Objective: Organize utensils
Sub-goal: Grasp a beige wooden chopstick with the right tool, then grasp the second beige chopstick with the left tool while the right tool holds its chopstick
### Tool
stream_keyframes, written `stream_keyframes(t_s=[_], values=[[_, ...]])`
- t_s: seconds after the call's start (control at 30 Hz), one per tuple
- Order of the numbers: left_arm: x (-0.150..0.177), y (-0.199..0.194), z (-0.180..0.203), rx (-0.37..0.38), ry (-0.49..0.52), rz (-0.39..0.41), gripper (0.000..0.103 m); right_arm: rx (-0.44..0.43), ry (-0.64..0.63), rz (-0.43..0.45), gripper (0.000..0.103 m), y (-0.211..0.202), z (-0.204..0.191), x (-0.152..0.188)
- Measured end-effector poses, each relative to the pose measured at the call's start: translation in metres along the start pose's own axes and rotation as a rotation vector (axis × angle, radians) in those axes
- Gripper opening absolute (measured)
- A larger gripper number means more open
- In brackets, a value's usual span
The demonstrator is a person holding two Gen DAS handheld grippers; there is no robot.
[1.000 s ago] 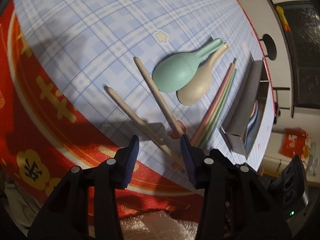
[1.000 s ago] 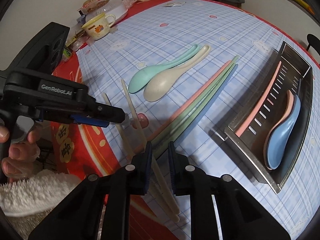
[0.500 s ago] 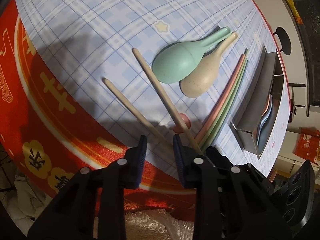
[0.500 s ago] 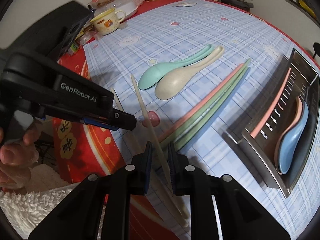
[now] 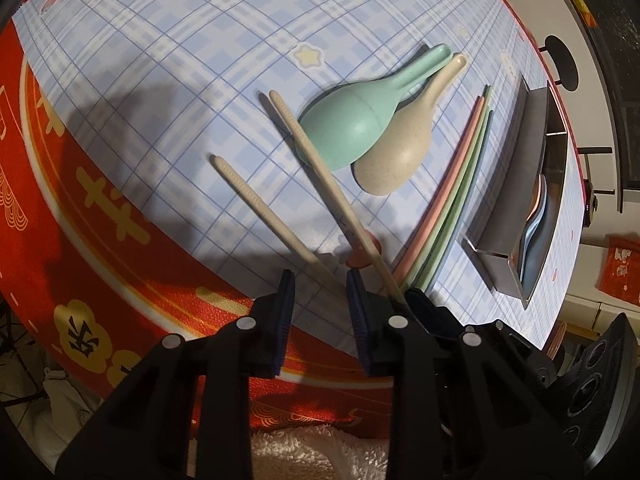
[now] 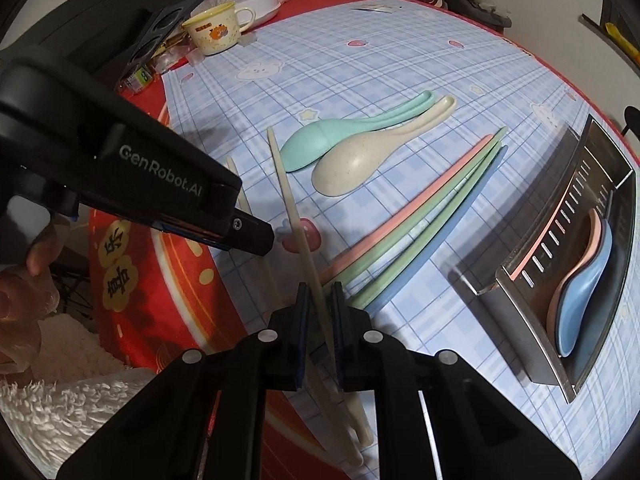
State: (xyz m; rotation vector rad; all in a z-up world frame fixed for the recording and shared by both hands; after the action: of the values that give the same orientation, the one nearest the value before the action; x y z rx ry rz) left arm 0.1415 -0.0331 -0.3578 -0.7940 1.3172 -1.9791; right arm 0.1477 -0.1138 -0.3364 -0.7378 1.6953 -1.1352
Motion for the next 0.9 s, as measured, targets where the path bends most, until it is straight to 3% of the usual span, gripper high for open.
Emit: stream_keyframes(t_s=[0.17, 0.37, 0.57, 0.73, 0.9], values=[[0.001, 0.001, -0.001, 0.007, 0.012, 0.004, 0.031, -0.018, 0.045, 0.028, 0.006, -0.008, 0.001, 0.001], [0.002, 0.001, -0.004, 0.019, 0.015, 0.013, 0.032, -0.087, 0.198, 0.121, 0.006, -0.028, 0.015, 0.004], [0.012, 0.002, 0.006, -0.068, 0.102, 0.046, 0.032, -0.108, 0.287, 0.192, 0.006, -0.046, 0.026, 0.017], [0.037, 0.009, 0.008, -0.122, 0.143, -0.017, 0.032, -0.118, 0.335, 0.225, 0.007, -0.055, 0.033, 0.027], [0.044, 0.014, 0.014, -0.194, 0.188, -0.011, 0.03, -0.13, 0.38, 0.239, 0.007, -0.058, 0.04, 0.037]])
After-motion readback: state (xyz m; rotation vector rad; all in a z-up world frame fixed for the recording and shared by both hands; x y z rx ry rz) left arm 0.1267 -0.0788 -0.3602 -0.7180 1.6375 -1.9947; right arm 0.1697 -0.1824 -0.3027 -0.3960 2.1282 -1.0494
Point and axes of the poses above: each gripper's, at about its wrist camera, not at the fingertips, and y roughly the way its jaws point, z to its right, x to its underside, the point moved 7 cm from there along y, roughly the way its jaws point, and after that the axes turned 4 degrees about -z, right-handed, at the moved point
